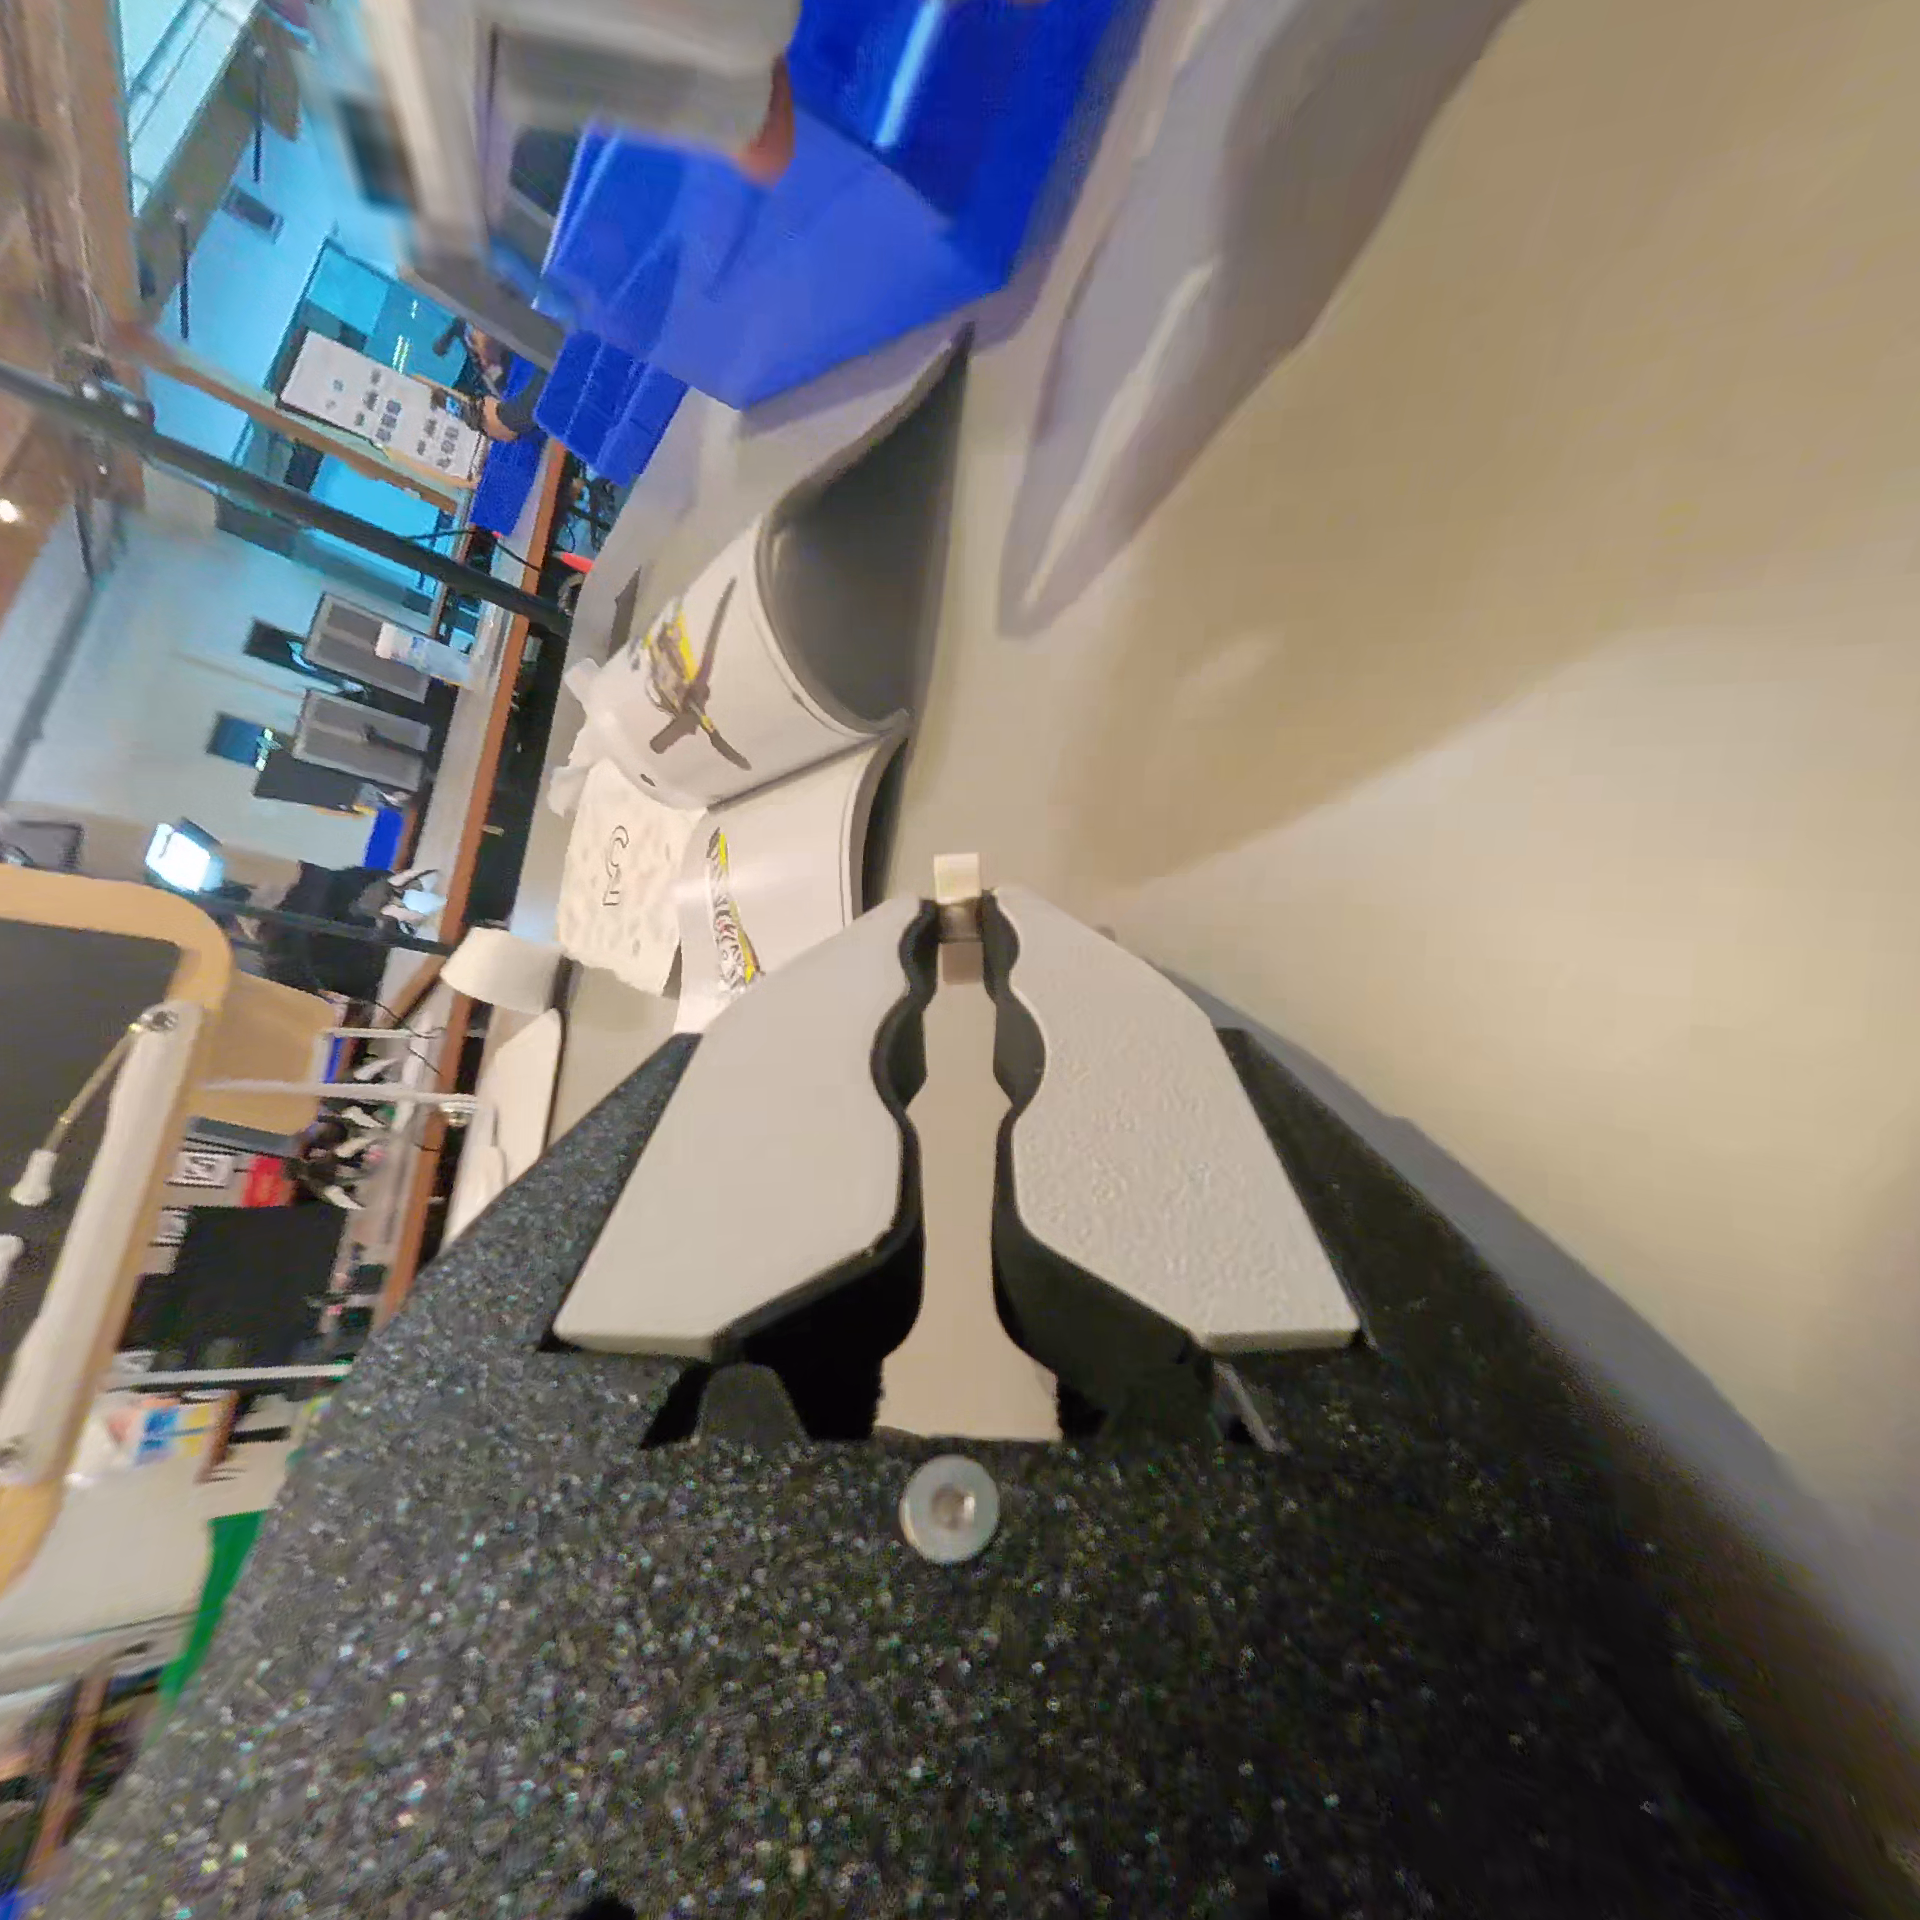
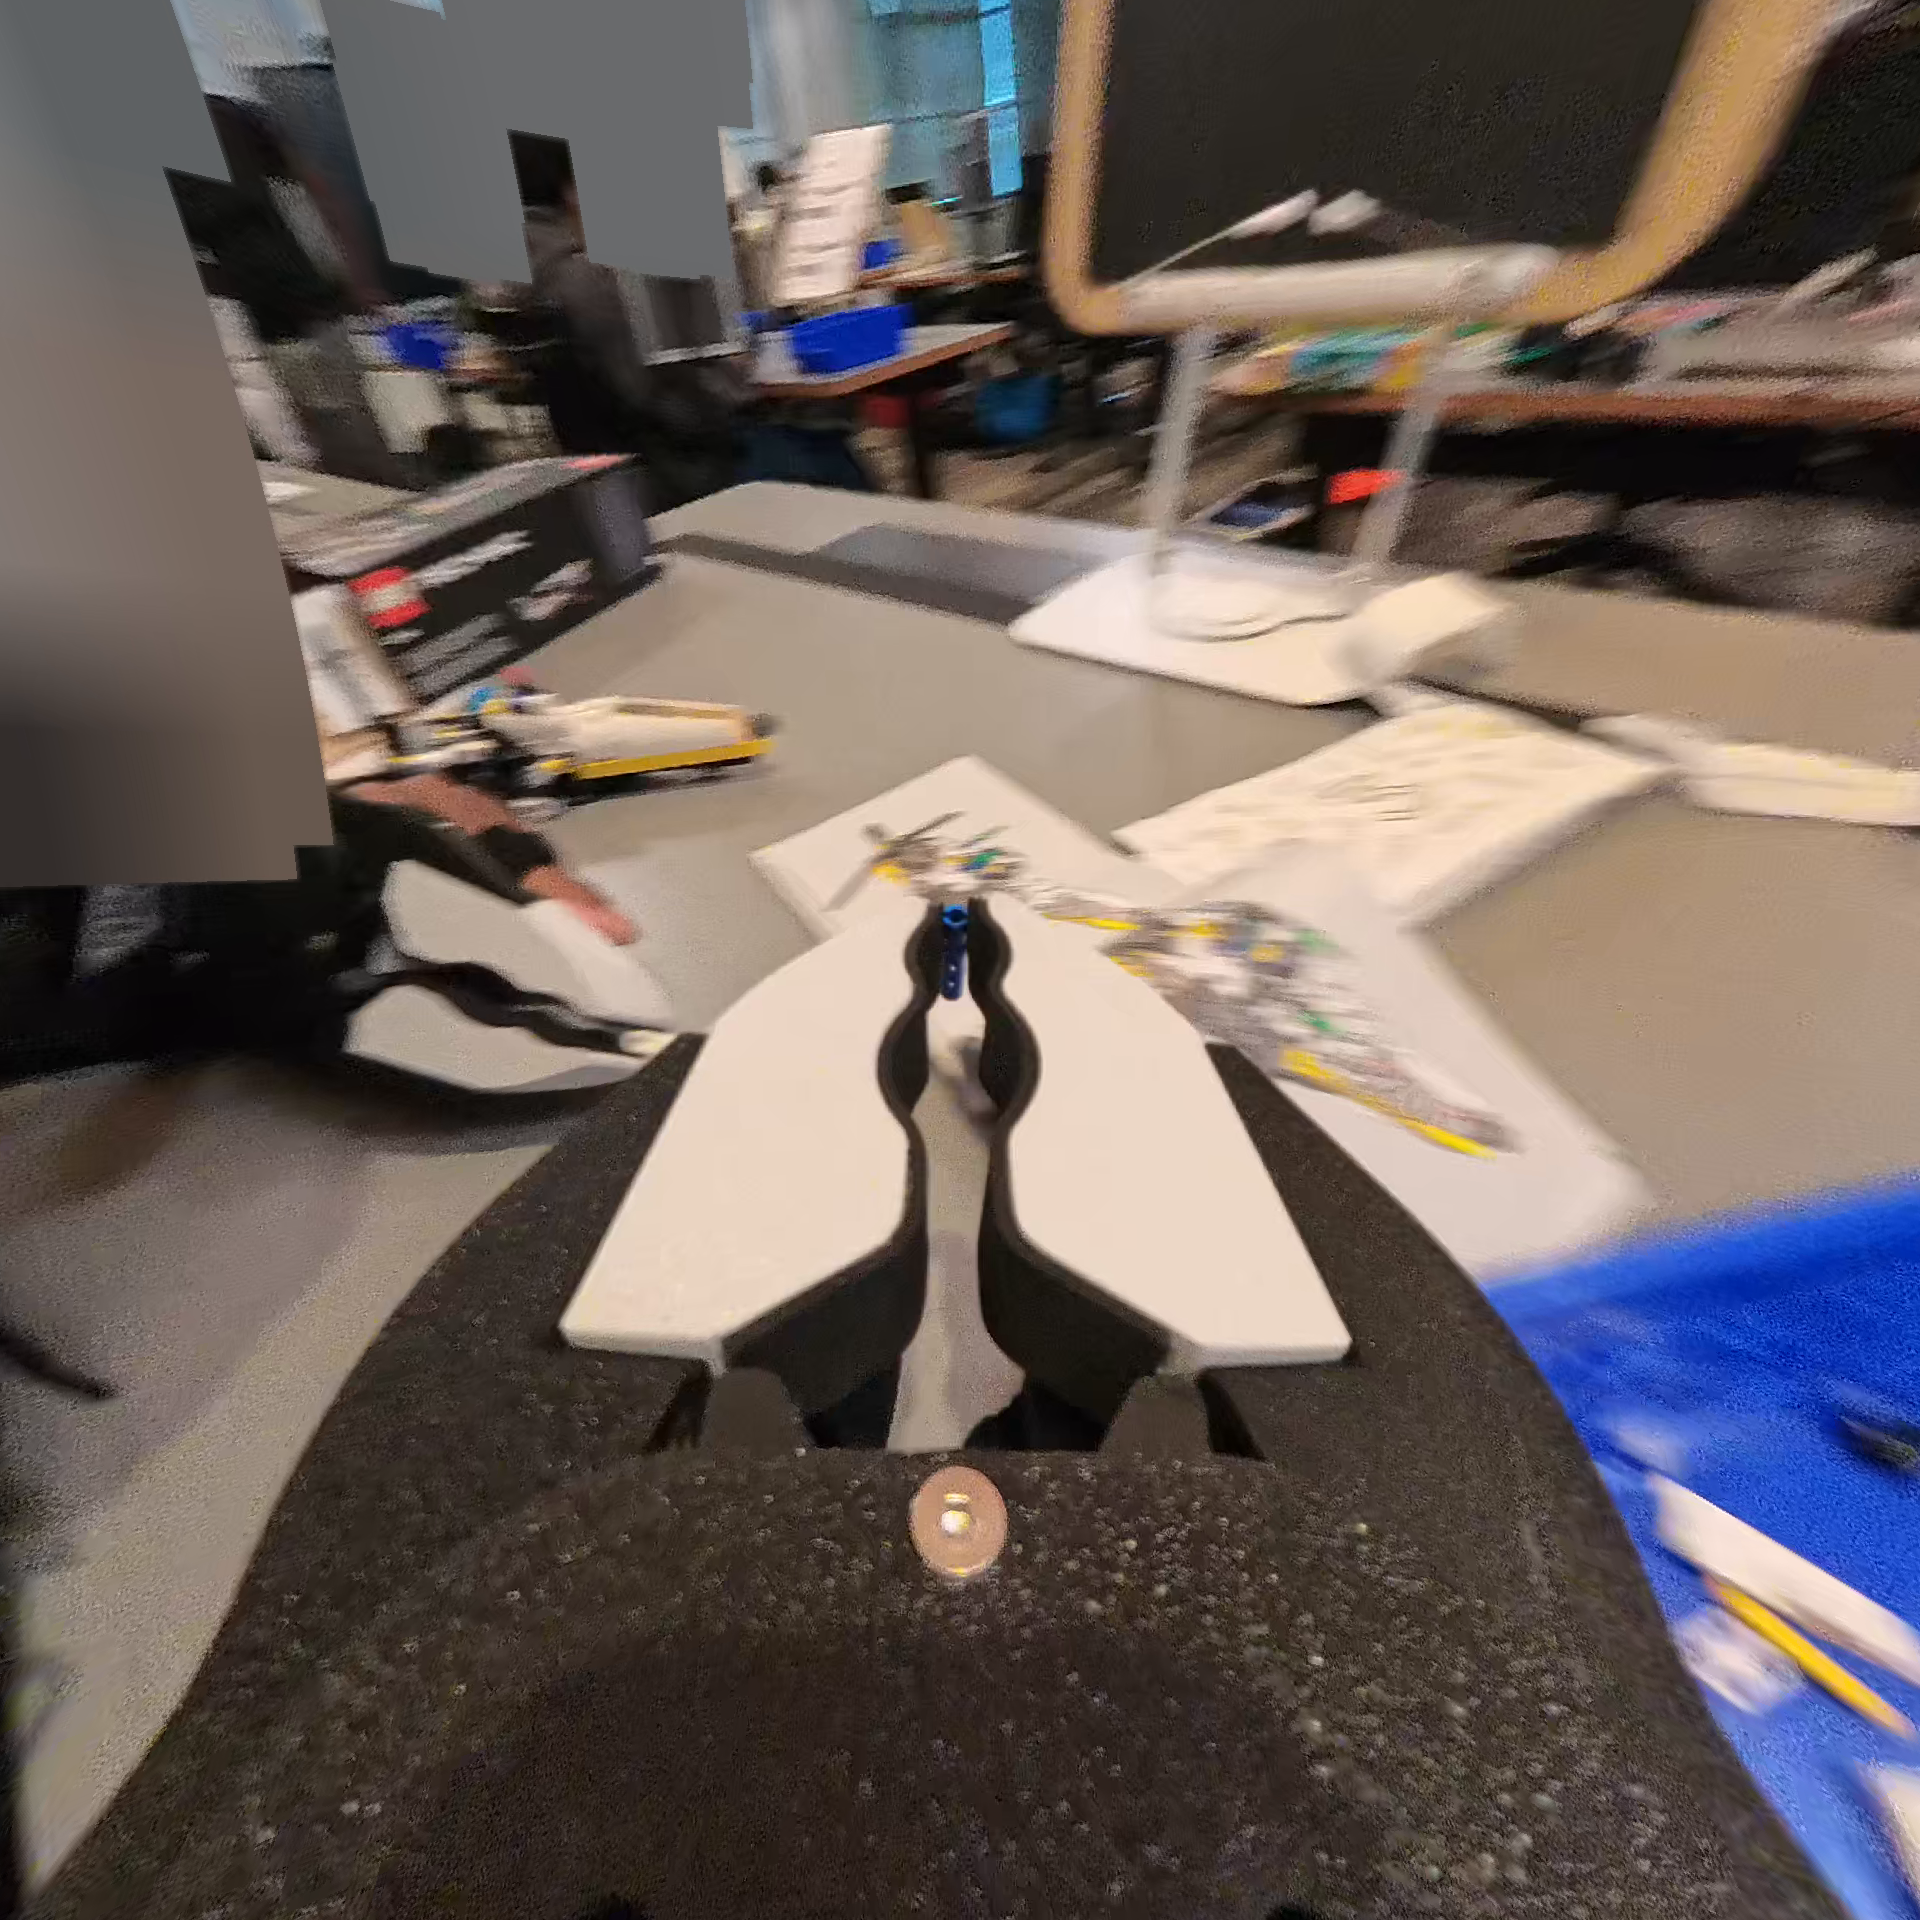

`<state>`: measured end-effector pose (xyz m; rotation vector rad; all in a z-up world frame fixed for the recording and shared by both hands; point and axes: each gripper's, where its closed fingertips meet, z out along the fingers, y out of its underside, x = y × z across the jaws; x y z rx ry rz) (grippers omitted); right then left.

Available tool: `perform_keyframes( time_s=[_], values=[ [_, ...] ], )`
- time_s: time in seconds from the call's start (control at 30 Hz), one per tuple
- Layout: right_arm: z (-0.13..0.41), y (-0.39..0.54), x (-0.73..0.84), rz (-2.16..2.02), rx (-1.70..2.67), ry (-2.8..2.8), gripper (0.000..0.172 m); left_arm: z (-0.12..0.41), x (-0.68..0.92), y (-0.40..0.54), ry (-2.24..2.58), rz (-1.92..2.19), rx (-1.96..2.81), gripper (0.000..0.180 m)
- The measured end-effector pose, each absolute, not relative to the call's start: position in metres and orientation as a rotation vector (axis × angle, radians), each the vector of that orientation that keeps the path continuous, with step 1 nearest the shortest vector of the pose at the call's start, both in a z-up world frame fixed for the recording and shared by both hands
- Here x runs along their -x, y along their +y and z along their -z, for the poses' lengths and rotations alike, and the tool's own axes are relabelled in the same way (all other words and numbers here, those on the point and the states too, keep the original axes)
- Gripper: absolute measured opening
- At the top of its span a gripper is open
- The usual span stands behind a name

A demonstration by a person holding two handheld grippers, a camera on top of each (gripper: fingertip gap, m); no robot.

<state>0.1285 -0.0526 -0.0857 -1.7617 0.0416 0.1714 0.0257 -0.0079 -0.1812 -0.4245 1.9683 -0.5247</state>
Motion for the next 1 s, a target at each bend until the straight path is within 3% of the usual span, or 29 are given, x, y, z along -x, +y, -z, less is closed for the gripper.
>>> perform_keyframes(
  time_s=[0.17,0.23,0.33,0.77,0.9,1.0],
  values=[
    [0.068,-0.125,-0.232,0.373,1.853,0.264,0.004,0.171,-0.038,-0.024,1.935,0.682,0.510,0.009],
    [0.080,-0.151,-0.264,0.496,1.945,0.351,0.017,0.166,-0.044,-0.032,1.925,0.732,0.529,0.009],
    [0.097,-0.170,-0.281,0.475,2.023,0.416,0.029,0.153,-0.059,-0.049,1.912,0.855,0.571,0.009],
    [0.094,-0.197,-0.224,0.330,1.895,0.394,0.031,0.048,-0.198,-0.169,1.824,1.280,0.500,0.010],
    [0.092,-0.208,-0.213,0.300,1.858,0.390,0.031,0.062,-0.235,-0.177,1.896,1.180,0.568,0.031],
    [0.090,-0.210,-0.202,0.274,1.837,0.343,0.031,0.064,-0.228,-0.167,1.875,1.248,0.618,0.036]
  ],
)
